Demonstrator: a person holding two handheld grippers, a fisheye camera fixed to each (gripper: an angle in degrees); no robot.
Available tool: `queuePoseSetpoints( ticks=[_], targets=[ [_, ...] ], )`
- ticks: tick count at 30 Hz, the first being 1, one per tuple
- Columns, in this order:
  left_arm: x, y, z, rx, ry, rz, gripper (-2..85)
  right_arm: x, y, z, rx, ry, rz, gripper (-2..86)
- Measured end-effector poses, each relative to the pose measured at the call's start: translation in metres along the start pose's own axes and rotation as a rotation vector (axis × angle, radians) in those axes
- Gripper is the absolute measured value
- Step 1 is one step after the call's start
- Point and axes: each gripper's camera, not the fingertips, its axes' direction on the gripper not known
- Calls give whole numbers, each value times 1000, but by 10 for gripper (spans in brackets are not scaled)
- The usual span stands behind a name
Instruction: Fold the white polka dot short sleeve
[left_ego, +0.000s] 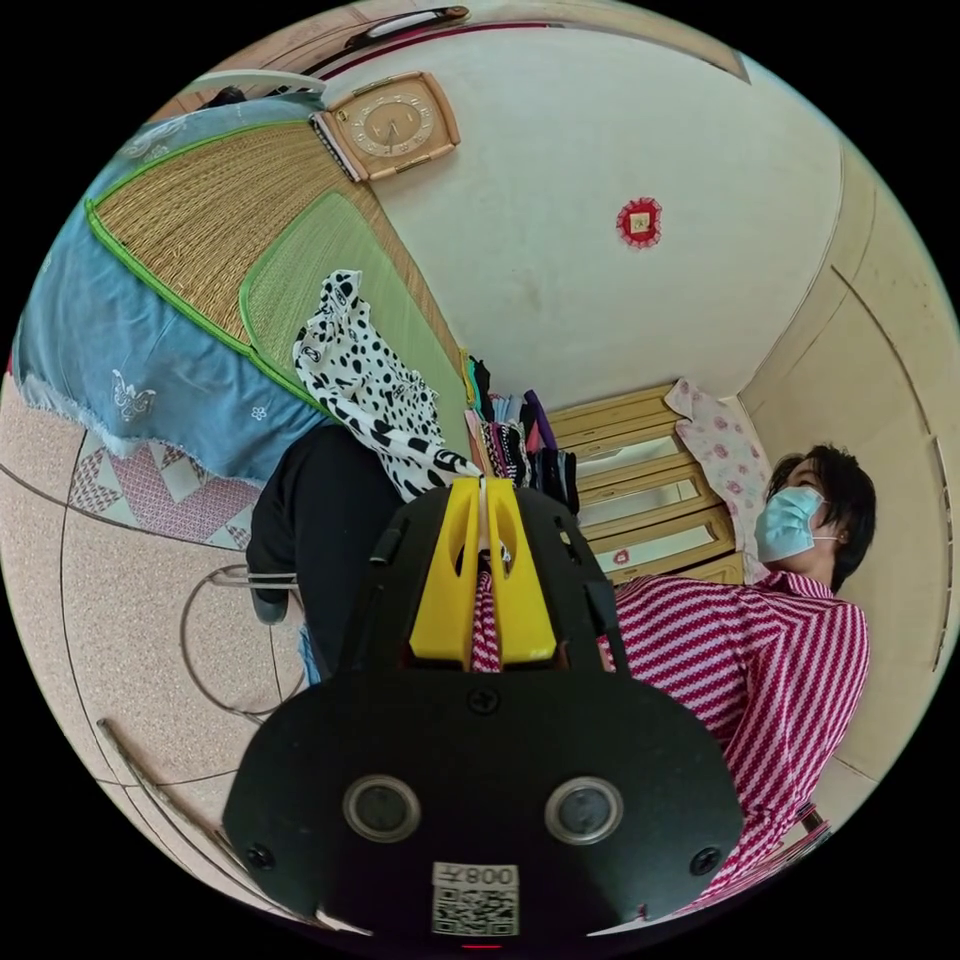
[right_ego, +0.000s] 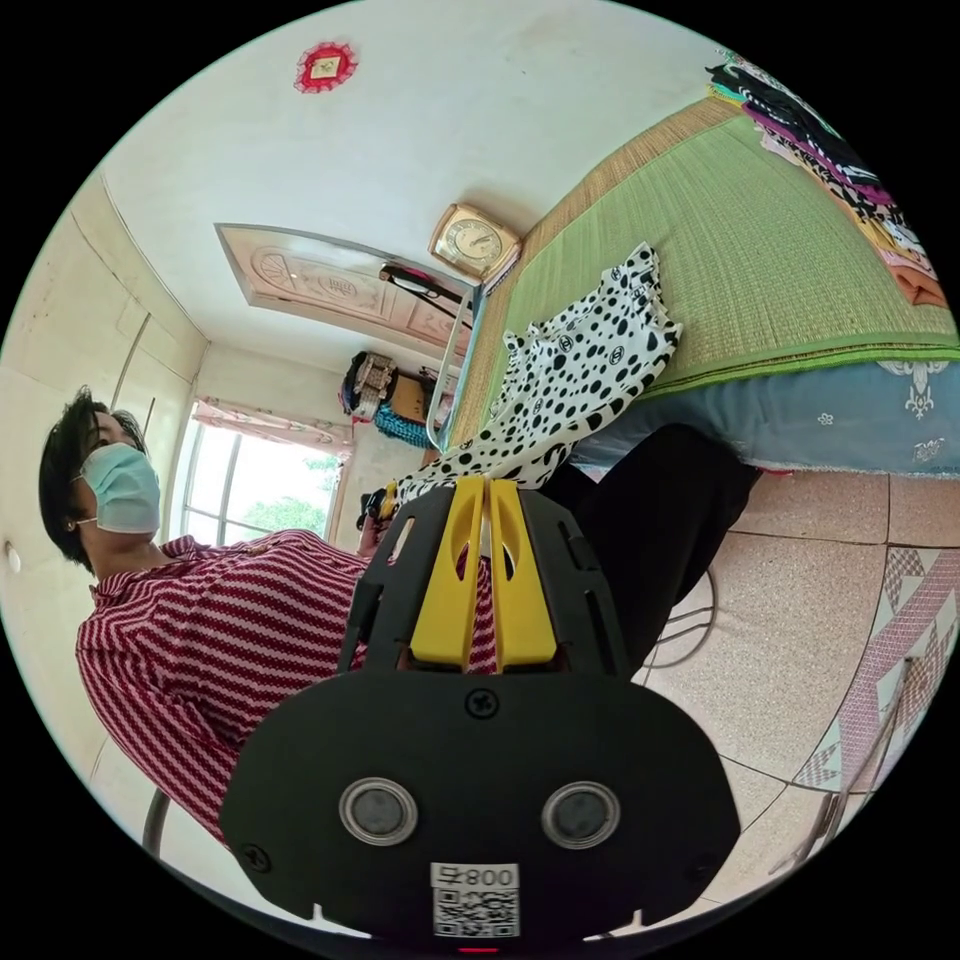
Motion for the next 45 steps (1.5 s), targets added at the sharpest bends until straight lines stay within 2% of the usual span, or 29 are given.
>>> queuePoseSetpoints(
  ticks=[27,45],
  targets=[
    [29,24,-16,17,37,-13,8,-8,5,5,-18,-2,-17,4],
    [94,22,-23,22,51,-11,8,4,-6,17,-12,4,-17,4]
  ],
)
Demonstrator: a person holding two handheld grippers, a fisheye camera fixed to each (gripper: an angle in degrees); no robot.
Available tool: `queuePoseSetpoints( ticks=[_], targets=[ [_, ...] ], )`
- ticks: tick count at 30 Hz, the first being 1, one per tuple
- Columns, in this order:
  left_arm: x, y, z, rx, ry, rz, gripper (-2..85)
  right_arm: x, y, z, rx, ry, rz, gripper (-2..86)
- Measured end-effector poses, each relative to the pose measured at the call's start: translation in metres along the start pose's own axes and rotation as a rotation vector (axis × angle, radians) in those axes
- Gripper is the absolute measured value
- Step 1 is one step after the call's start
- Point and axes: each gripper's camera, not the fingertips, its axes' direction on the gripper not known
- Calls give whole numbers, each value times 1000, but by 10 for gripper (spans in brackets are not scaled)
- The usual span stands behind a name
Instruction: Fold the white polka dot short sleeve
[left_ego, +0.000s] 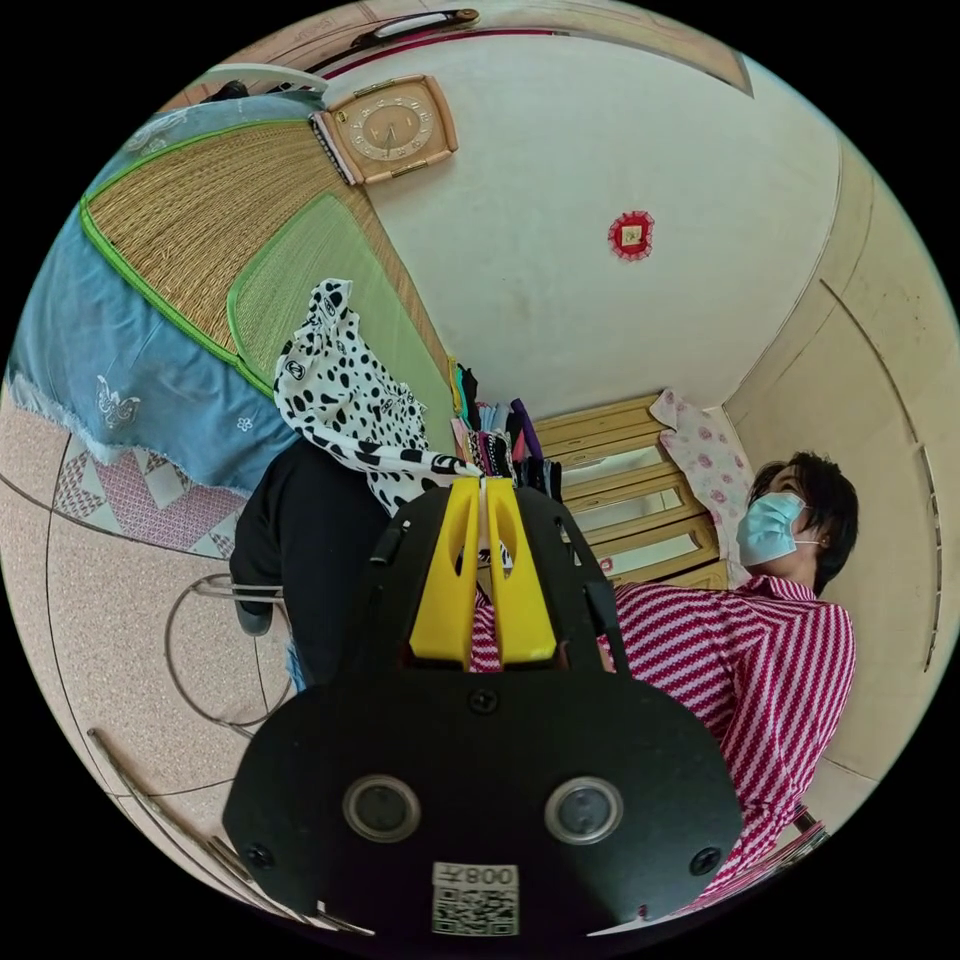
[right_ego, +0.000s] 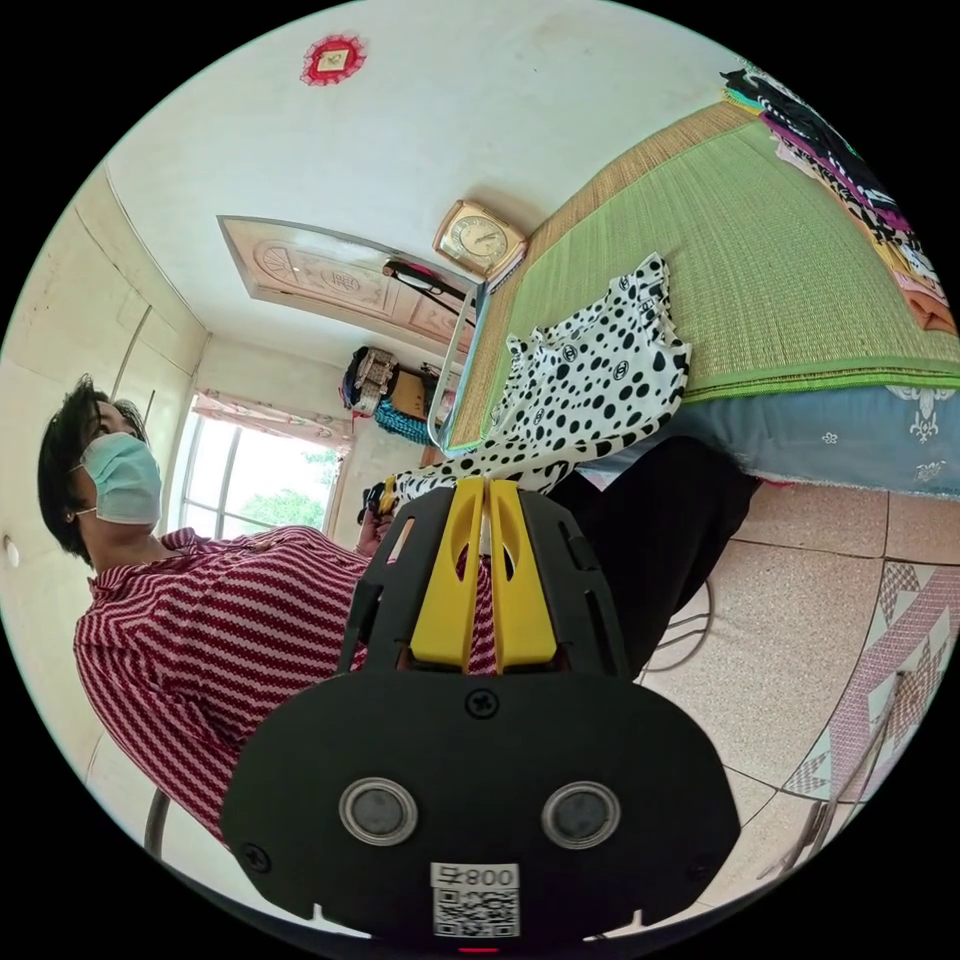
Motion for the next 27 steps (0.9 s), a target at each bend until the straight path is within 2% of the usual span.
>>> queuePoseSetpoints(
  ticks=[15,27],
  targets=[
    [87,-10,0,3,7,5,8,19,-11,10,17,2,7,5],
    [176,-53,12,-6,-13,32,8,45,-54,20,35,17,3,4]
  ],
)
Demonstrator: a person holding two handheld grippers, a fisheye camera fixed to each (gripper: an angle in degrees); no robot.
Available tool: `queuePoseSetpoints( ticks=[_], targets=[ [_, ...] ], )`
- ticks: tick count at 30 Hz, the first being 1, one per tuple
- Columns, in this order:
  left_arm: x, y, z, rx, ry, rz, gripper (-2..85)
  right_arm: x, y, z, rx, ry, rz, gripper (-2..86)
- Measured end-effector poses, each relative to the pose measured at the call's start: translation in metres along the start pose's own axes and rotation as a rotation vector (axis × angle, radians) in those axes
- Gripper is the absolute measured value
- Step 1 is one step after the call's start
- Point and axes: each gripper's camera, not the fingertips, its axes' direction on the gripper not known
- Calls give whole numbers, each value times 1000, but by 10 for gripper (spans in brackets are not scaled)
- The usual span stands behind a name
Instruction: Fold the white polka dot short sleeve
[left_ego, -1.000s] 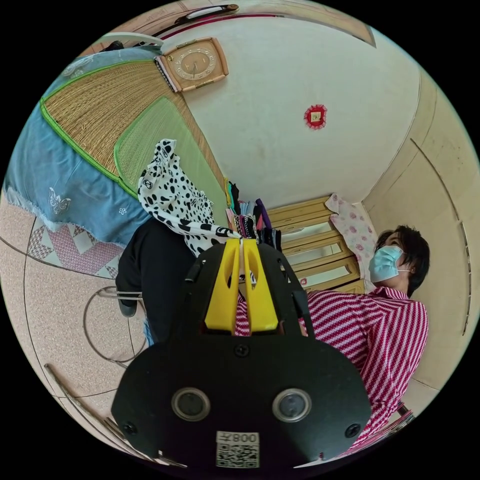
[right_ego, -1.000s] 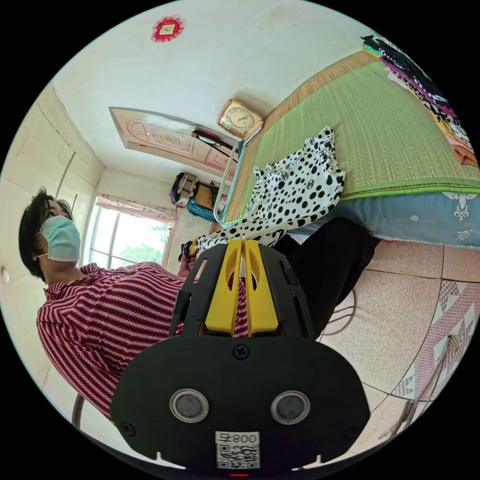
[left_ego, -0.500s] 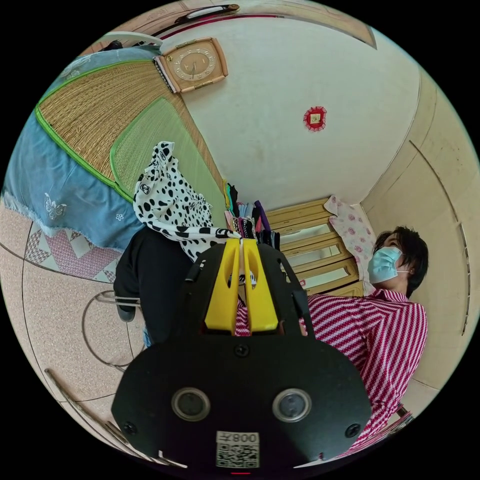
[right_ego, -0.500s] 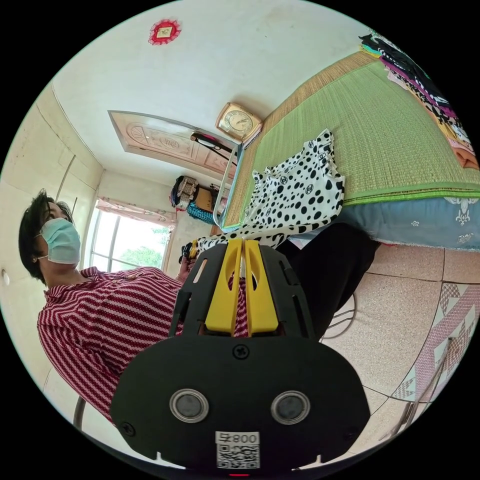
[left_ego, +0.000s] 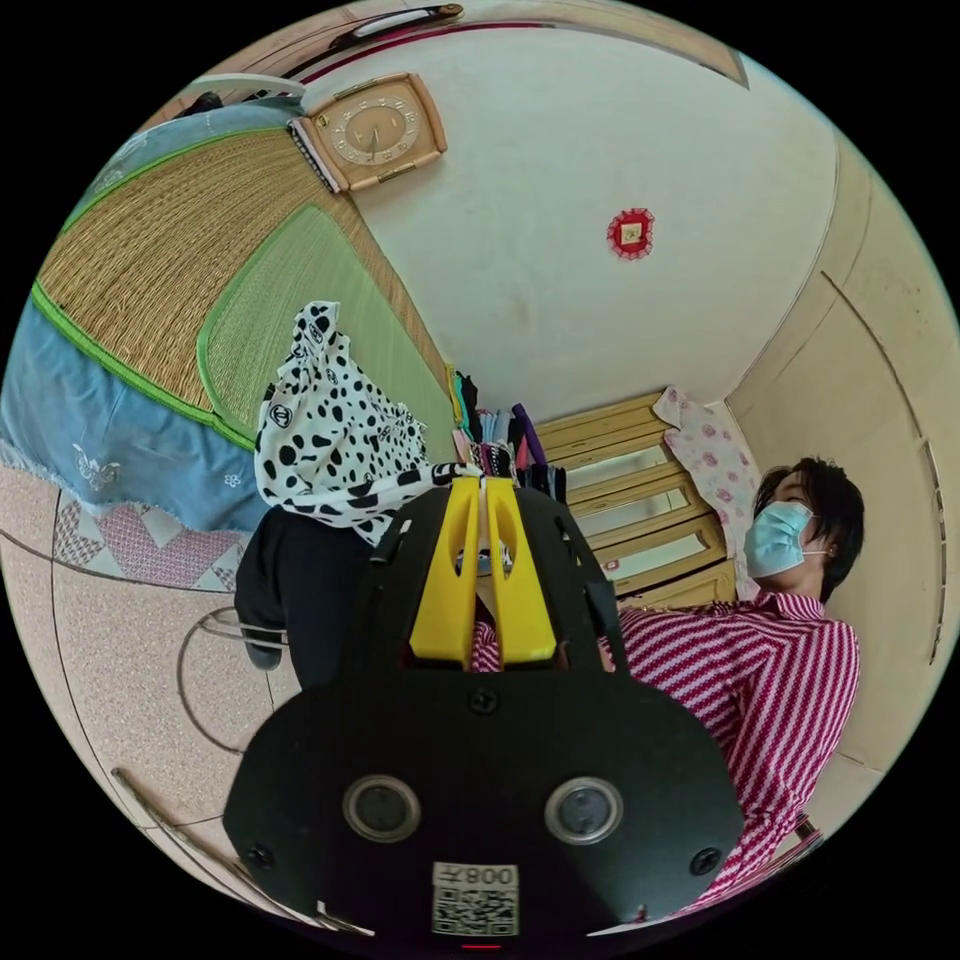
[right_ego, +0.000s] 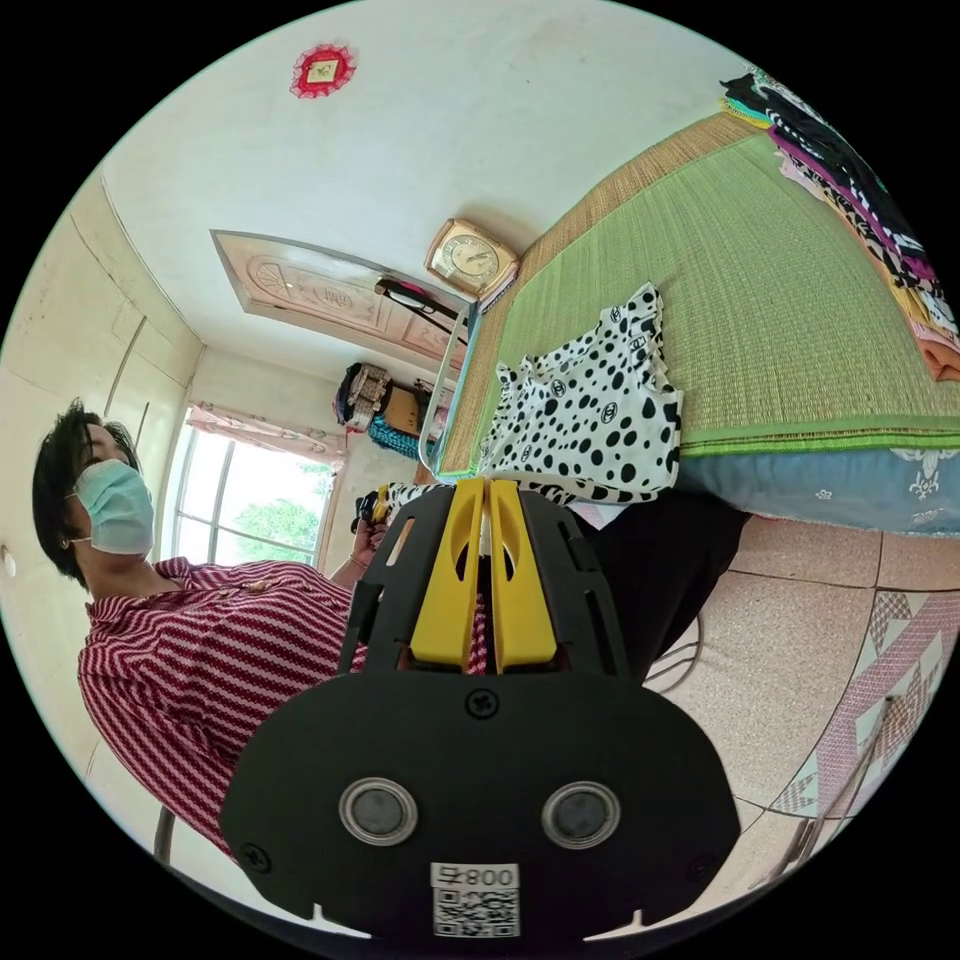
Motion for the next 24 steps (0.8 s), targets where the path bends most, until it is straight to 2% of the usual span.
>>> queuePoseSetpoints(
  ticks=[10,24],
  targets=[
    [71,-80,30,7,-44,11,8,44,-77,18,16,8,30,4],
    [141,-202,88,32,-143,-116,7,144,-196,75,-50,33,177,4]
  ],
)
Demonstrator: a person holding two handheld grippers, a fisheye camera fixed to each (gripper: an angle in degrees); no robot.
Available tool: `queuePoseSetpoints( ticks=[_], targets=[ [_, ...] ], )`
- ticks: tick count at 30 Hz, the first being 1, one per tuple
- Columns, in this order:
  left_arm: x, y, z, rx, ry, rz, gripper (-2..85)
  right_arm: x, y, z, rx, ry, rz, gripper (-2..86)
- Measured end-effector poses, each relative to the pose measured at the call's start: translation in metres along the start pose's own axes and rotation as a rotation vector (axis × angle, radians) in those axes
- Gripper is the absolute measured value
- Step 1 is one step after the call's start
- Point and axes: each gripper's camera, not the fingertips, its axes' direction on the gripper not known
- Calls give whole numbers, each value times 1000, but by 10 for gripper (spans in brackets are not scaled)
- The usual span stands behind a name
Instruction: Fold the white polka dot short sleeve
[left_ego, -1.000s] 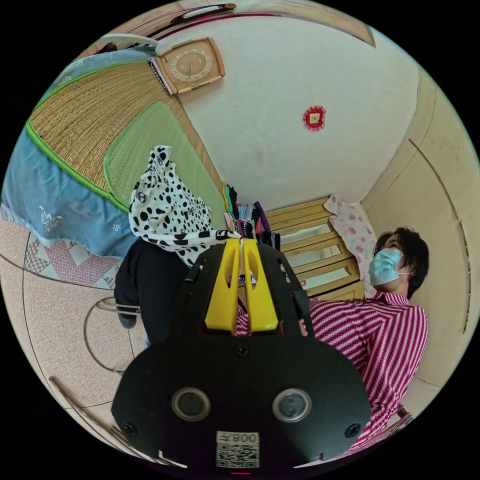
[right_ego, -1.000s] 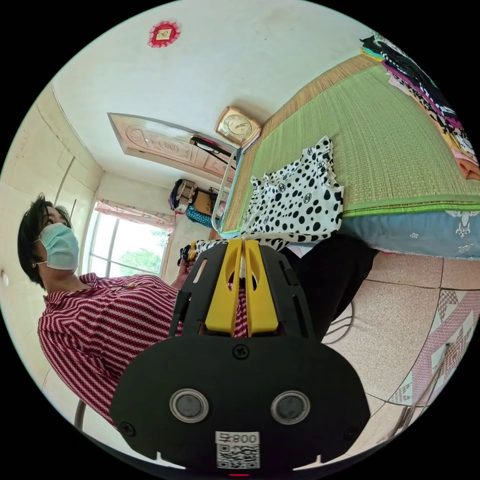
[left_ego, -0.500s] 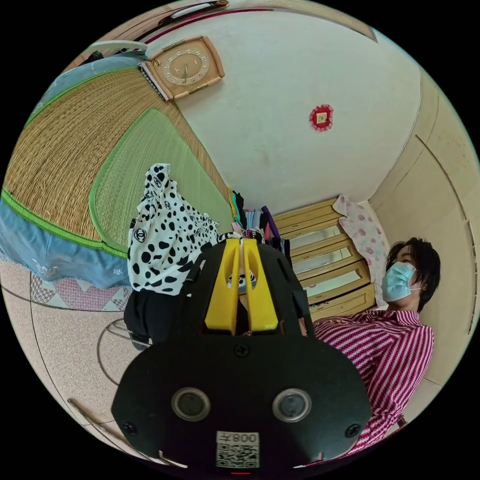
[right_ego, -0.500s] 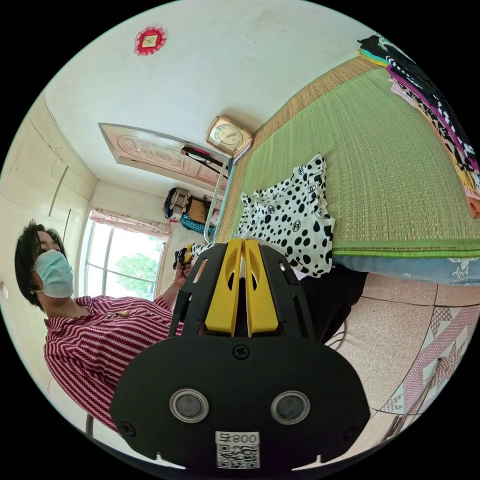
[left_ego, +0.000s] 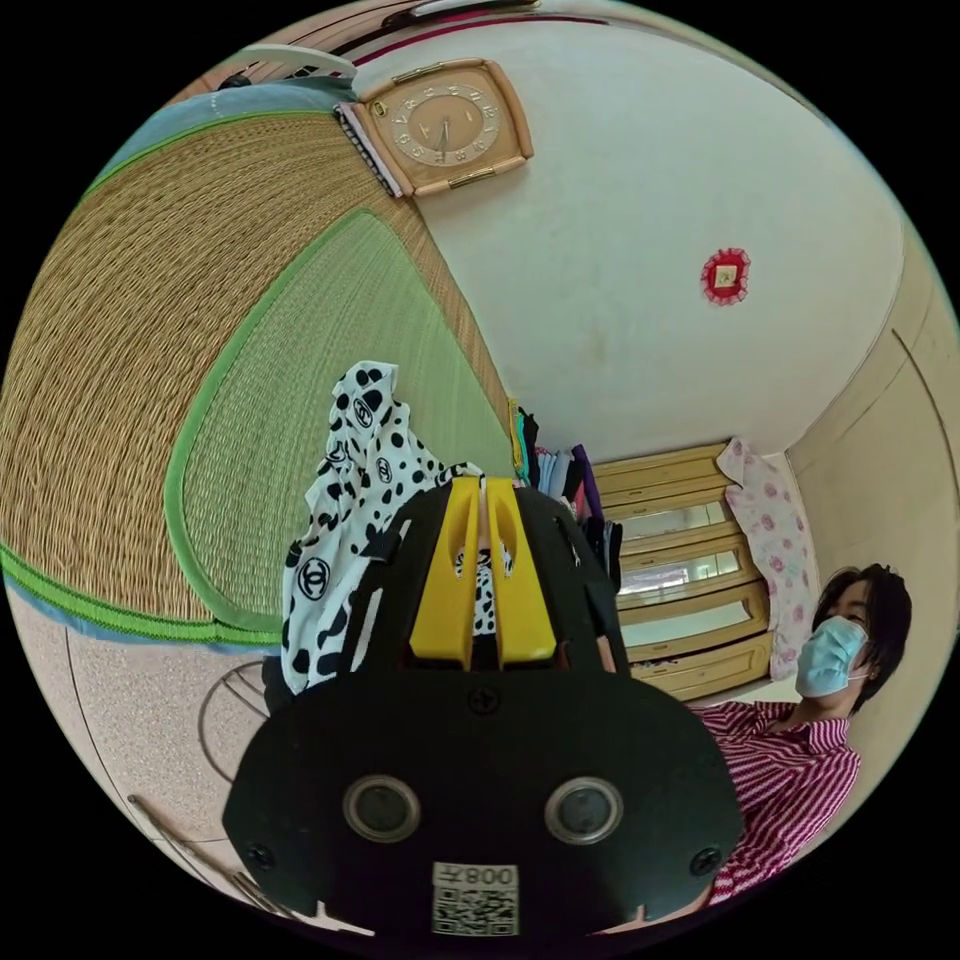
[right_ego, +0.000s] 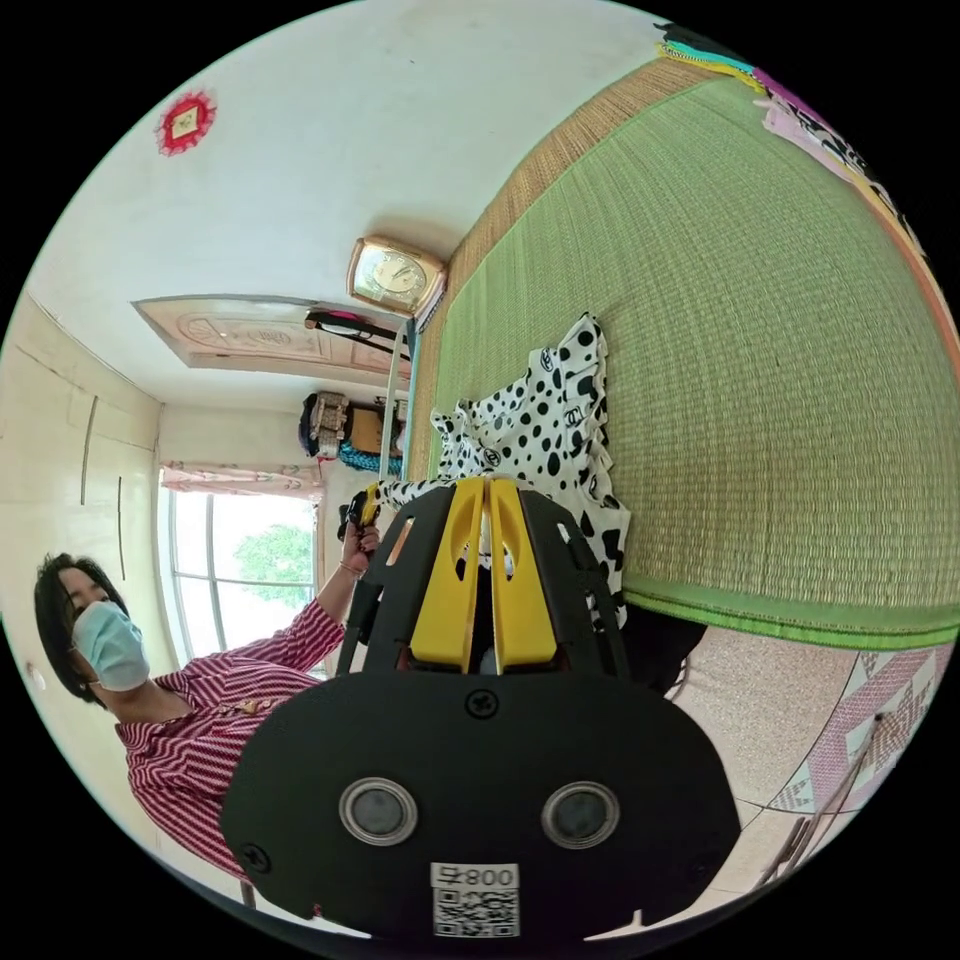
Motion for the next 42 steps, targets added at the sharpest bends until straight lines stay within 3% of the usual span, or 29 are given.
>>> queuePoseSetpoints(
  ticks=[17,42],
  targets=[
    [108,-104,38,-51,-155,-101,8,74,-126,47,-20,16,122,4],
    [200,-144,55,-39,-178,-186,29,137,-212,97,-28,-54,233,5]
  ],
)
